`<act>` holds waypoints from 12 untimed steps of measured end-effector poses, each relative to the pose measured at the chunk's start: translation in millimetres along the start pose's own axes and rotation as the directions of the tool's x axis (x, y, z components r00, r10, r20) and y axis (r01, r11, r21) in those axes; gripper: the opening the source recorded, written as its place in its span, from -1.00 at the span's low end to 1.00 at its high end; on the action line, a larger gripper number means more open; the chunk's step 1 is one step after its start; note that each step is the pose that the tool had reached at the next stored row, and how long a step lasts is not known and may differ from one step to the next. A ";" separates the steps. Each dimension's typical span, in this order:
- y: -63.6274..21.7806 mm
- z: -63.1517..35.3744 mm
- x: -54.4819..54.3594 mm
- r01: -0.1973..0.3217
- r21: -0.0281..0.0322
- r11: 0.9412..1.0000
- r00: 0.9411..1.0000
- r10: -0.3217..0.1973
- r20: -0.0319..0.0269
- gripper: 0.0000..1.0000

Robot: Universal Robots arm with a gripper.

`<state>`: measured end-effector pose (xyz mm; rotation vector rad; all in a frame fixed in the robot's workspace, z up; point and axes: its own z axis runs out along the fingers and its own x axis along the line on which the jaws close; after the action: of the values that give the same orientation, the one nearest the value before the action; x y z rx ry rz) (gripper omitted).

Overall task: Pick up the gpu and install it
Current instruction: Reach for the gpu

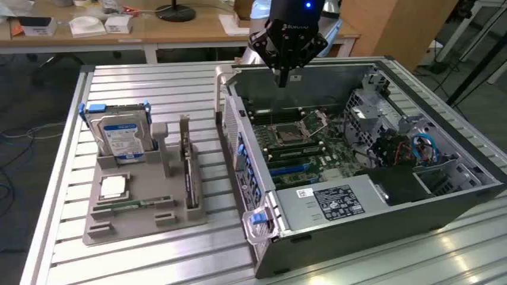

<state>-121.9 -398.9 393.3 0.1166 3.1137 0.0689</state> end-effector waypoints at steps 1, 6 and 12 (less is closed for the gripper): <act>0.0 0.0 0.0 0.000 0.000 1.000 1.000 0.000 0.000 -0.79; 0.0 0.0 0.2 0.000 0.000 1.000 1.000 0.000 0.000 -0.79; -0.2 0.0 2.4 0.000 0.000 1.000 1.000 0.000 0.000 -0.79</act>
<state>-124.3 -398.8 393.2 0.1167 3.1137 0.0688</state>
